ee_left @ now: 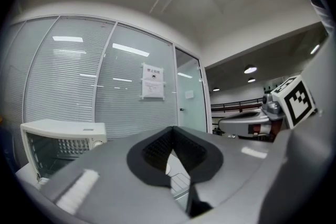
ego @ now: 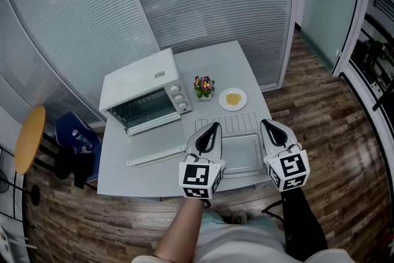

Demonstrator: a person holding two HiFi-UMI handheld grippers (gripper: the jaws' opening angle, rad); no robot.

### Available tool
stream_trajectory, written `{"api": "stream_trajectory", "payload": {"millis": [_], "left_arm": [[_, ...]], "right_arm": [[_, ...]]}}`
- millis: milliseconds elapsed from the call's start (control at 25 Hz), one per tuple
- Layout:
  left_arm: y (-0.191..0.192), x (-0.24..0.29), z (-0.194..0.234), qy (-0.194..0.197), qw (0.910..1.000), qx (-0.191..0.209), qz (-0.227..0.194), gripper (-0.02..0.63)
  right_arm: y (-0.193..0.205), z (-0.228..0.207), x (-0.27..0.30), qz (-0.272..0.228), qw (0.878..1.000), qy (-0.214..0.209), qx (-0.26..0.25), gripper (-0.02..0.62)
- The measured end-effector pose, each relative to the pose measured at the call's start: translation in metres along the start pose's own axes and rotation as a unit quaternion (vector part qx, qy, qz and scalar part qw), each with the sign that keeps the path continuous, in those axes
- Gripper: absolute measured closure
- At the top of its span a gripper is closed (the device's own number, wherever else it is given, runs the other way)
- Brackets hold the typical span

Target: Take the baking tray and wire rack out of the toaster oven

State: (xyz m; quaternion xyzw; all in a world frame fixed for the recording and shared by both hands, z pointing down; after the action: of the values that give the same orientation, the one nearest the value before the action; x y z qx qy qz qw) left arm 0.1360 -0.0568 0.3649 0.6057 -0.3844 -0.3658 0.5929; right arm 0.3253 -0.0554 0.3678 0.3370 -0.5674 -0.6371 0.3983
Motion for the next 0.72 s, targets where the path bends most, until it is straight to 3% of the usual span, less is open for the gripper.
{"api": "stream_trajectory", "payload": {"millis": [720], "left_arm": [[-0.0009, 0.0064, -0.0049, -0.002, 0.9999, 0.005, -0.010, 0.549]], "right_arm": [[-0.0009, -0.0088, -0.0032, -0.002, 1.000, 0.015, -0.013, 0.594]]}}
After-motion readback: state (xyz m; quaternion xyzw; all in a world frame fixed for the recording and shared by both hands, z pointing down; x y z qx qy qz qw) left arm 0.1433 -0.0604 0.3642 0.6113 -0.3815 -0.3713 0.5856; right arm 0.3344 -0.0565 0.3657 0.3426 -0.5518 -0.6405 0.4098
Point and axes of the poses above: the fingertips, and each gripper's own axes: x forward along the fingers, z to its left, y out of its underside, the point moved 6 cm from there along -x, backward along the fingers, and after that the axes turned 2 degrees about -x, right-handed, at the moved point
